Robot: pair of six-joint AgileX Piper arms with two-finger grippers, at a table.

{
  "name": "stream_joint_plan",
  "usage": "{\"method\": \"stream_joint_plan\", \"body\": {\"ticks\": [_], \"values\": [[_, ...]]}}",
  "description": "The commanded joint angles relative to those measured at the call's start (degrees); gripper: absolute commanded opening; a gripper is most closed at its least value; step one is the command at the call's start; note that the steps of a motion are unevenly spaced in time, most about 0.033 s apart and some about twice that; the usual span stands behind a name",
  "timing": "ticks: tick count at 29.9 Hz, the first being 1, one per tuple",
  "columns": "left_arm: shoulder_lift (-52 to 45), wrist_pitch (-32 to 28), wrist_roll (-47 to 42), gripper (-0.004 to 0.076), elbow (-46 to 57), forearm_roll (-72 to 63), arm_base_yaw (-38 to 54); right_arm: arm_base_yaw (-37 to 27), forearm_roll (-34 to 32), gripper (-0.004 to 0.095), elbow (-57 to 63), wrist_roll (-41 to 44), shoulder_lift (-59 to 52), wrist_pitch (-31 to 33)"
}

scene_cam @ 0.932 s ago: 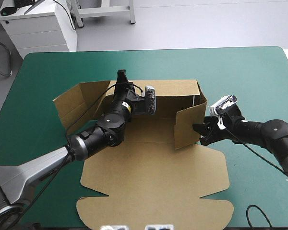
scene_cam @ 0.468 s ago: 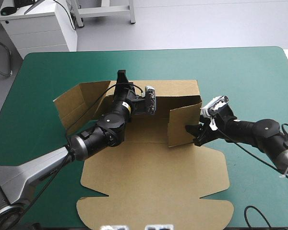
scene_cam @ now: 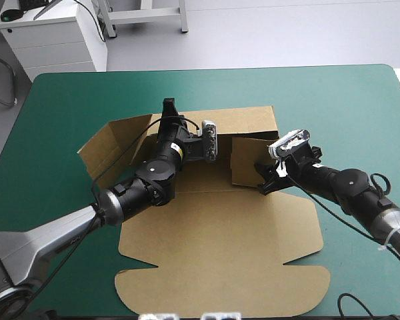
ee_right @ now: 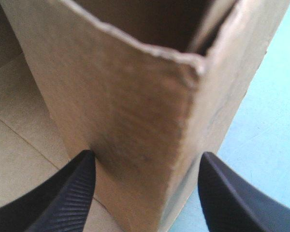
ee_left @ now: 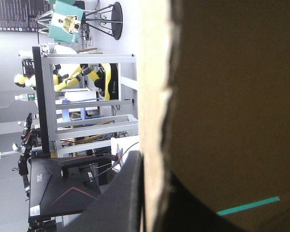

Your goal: Fold the box

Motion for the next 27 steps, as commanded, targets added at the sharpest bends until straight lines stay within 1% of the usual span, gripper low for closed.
{"method": "stream_joint_plan", "body": {"ticks": [1,7,11,23,25,27], "values": [[-2.88,-0.94,-0.99,-0.0008,-1.8,2.02,-0.68,0.18,0.65,0.0473,-1.51,0.31,-1.28,-0.69],[-2.88,-1.08,-0.99,-0.0008,-1.8,1.9,-0.68,0.18,-0.42,0.0163,-1.51,0.31,-1.28,0.03],[-2.88,-1.08,-0.99,-0.0008,-1.8,1.9,-0.68,0.18,-0.42,-0.0012,-1.51,0.31,-1.28,0.5],[-2.88,-1.16,-0.99,-0.0001,-1.8,1.9,-0.68,0.18,-0.37,-0.0018,-1.51,1.34,-1.28,0.6],[-2.88,-1.78,-0.99,0.0039,-1.8,2.0,-0.68,0.18,-0.37,-0.0018,-1.51,2.27,-1.28,0.28],[-2.99,-1.67,-0.99,0.0127,-1.8,2.0,-1.26,0.18,-0.37,-0.0018,-1.51,2.37,-1.28,0.19]]}}
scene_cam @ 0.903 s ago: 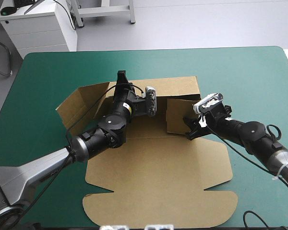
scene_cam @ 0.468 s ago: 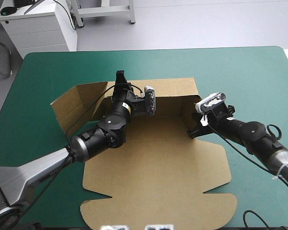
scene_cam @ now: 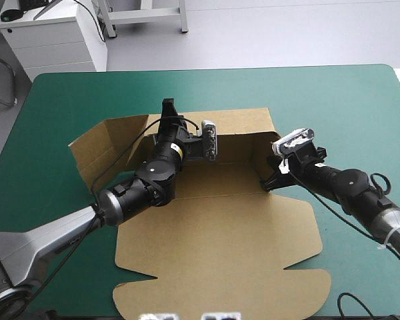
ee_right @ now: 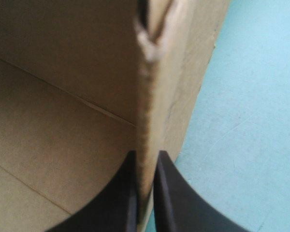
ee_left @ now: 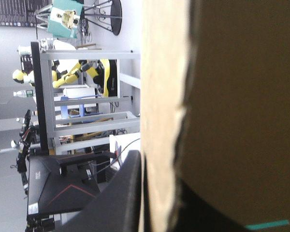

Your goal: Fold the box

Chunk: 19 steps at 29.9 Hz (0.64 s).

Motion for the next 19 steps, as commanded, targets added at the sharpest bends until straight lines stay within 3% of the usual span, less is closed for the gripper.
{"method": "stream_joint_plan", "body": {"ticks": [1,5,7,19], "values": [[-2.87,-1.79,-0.94,0.0173,-1.8,2.82,-1.52,0.24,0.76,-0.0018,-1.75,-0.38,-1.57,2.25],[-3.5,0.65,-0.94,0.0411,-1.8,2.77,-4.32,0.24,0.76,-0.0018,-1.75,0.02,-1.57,1.04],[-4.26,1.86,-0.94,0.0489,-1.8,2.77,-6.34,0.24,0.76,-0.0018,-1.75,0.64,-1.57,0.65],[-10.21,17.3,2.09,0.0504,-1.8,2.77,-24.28,0.24,0.76,-0.0018,-1.75,2.33,-1.67,0.12]]}}
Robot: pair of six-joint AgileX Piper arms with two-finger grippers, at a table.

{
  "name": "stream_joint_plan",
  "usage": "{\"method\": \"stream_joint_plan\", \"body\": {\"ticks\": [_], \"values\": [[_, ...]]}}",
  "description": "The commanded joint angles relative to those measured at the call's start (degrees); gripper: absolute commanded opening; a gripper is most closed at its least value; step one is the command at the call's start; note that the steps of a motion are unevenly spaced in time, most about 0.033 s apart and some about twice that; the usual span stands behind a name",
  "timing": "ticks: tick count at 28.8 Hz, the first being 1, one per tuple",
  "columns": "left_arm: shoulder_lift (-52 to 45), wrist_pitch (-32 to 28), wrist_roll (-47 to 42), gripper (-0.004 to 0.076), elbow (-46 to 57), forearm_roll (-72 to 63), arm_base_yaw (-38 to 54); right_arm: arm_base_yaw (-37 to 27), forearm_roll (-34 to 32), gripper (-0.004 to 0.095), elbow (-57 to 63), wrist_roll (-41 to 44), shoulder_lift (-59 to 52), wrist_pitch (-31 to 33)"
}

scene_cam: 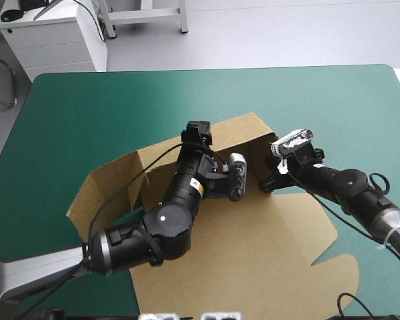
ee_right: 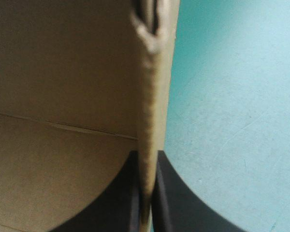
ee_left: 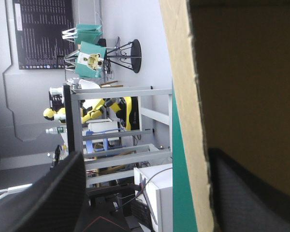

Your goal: Fold the box

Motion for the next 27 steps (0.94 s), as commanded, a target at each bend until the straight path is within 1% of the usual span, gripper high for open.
{"method": "stream_joint_plan", "body": {"ticks": [1,4,6,7,9,12,13,15,18,20,24,26,27], "values": [[-4.62,4.25,0.2,0.0504,-1.8,3.04,-5.93,0.18,0.99,-0.0018,-1.75,0.78,-1.67,-0.52],[-6.21,5.86,0.2,0.0496,-1.8,3.04,-10.43,0.18,0.99,-0.0018,-1.75,0.78,-1.67,-0.52],[-7.22,7.25,0.46,0.0456,-1.91,3.16,-12.92,0.18,0.99,-0.0018,-1.75,0.78,-1.67,-0.52],[-7.81,7.84,1.04,0.0415,-1.91,3.16,-13.89,0.18,0.99,-0.0018,-1.75,0.78,-1.67,-0.52],[-8.59,8.36,2.58,0.0302,-1.91,2.87,-15.02,0.18,0.99,-0.0018,-1.75,0.78,-1.67,-0.52],[-9.79,8.15,3.25,0.0057,-2.22,2.57,-15.17,0.18,1.13,-0.0018,-1.75,0.78,-1.67,-0.76],[-9.95,8.44,3.78,-0.0011,-2.57,2.4,-15.02,0.18,1.13,-0.0018,-1.75,0.78,-1.67,-0.8],[-10.25,8.76,7.17,0.002,-3.99,0.4,-15.02,0.18,1.13,-0.0018,-1.75,0.78,-1.67,-1.01],[-10.36,8.74,11.98,0.0017,-7.83,-7.05,-14.43,0.18,1.13,-0.0018,-1.75,0.78,-1.67,-1.75],[-10.36,8.74,15.66,0.0017,-11.37,-14.02,-12.34,0.18,1.13,-0.0018,-1.75,0.81,-1.67,-1.85],[-10.36,8.87,19.05,0.0017,-18.02,-24.95,-2.47,0.18,1.13,-0.0018,-1.75,0.81,-1.67,-2.3],[-10.36,8.87,20.45,0.0017,-21.31,-29.18,4.34,0.18,1.13,-0.0018,-1.75,0.81,-1.67,-2.54],[-10.36,8.72,21.45,0.0017,-23.67,-33.83,10.95,0.18,1.13,-0.0018,-1.75,0.81,-1.67,-2.54]]}}
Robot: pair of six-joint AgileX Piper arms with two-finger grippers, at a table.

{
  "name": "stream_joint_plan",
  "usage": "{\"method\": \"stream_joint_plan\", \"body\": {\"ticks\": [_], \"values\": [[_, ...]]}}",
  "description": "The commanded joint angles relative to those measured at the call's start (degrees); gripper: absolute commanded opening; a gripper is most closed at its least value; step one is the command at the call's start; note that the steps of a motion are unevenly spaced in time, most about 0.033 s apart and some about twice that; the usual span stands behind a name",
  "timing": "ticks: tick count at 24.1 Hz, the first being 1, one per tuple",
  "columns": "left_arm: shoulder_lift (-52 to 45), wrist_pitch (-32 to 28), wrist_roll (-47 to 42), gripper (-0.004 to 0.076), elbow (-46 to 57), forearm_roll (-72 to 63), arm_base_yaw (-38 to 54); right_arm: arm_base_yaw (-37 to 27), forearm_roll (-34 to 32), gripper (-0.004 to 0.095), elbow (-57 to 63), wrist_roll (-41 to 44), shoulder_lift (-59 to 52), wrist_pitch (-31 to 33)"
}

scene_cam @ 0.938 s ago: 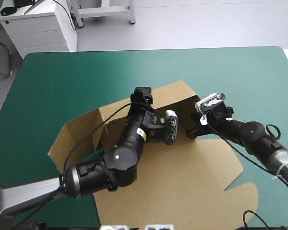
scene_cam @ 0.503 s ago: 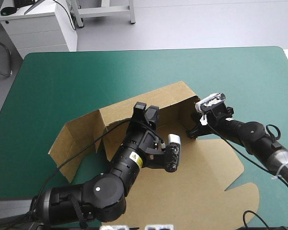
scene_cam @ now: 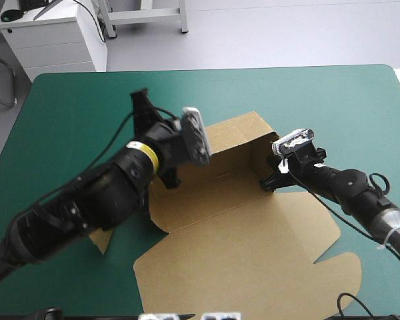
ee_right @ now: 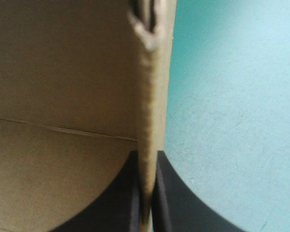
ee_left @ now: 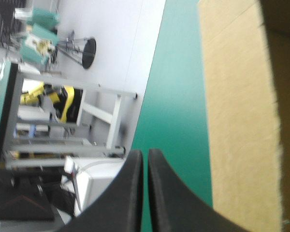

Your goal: Fold the box

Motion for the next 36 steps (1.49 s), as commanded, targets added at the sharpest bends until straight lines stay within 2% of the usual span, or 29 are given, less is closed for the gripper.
{"method": "stream_joint_plan", "body": {"ticks": [1,2,6,10,12,14,18,23,25,32,36], "values": [[-1.96,-1.14,2.45,0.0017,-6.0,-7.11,10.59,0.18,1.57,-0.0018,-1.75,0.44,-1.67,-1.21],[-1.96,-0.81,4.06,0.0017,-7.54,-13.24,18.25,0.18,1.57,-0.0018,-1.75,0.44,-1.67,-1.34],[-1.96,0.45,6.87,0.0017,-8.87,-27.62,33.38,0.18,1.57,-0.0018,-1.75,0.44,-1.67,-1.34],[-1.96,5.41,11.53,0.0015,-8.77,-50.93,58.18,0.18,1.57,-0.0018,-1.75,0.44,-1.67,-1.34],[-1.96,6.08,11.79,0.0015,-8.77,-59.6,65.33,0.18,1.57,-0.0018,-1.75,0.44,-1.67,-1.34],[-1.96,6.47,13.63,0.0013,-8.77,-62.8,68.31,0.18,1.57,-0.0018,-1.75,0.44,-1.67,-1.34],[-1.96,6.79,13.58,0.0008,-8.77,-62.05,68.71,0.18,1.06,-0.0018,-1.75,0.44,-2.34,-0.58],[-1.96,6.79,13.58,0.0008,-8.77,-62.05,68.71,0.18,-4.5,-0.0018,-1.75,2.18,-5.46,1.67],[-1.96,6.79,13.58,0.0007,-8.77,-62.05,68.71,0.05,-10.98,-0.0018,-1.98,7.67,-6.34,2.78],[-1.96,6.67,13.58,0.0008,-8.77,-63.59,68.71,-2.33,-36.54,-0.0018,-10.99,35.47,-5.64,19.64],[-1.96,6.67,13.58,0.0007,-8.77,-63.76,68.71,-2.33,-44.15,-0.0018,-18.31,46.73,-5.64,26.94]]}}
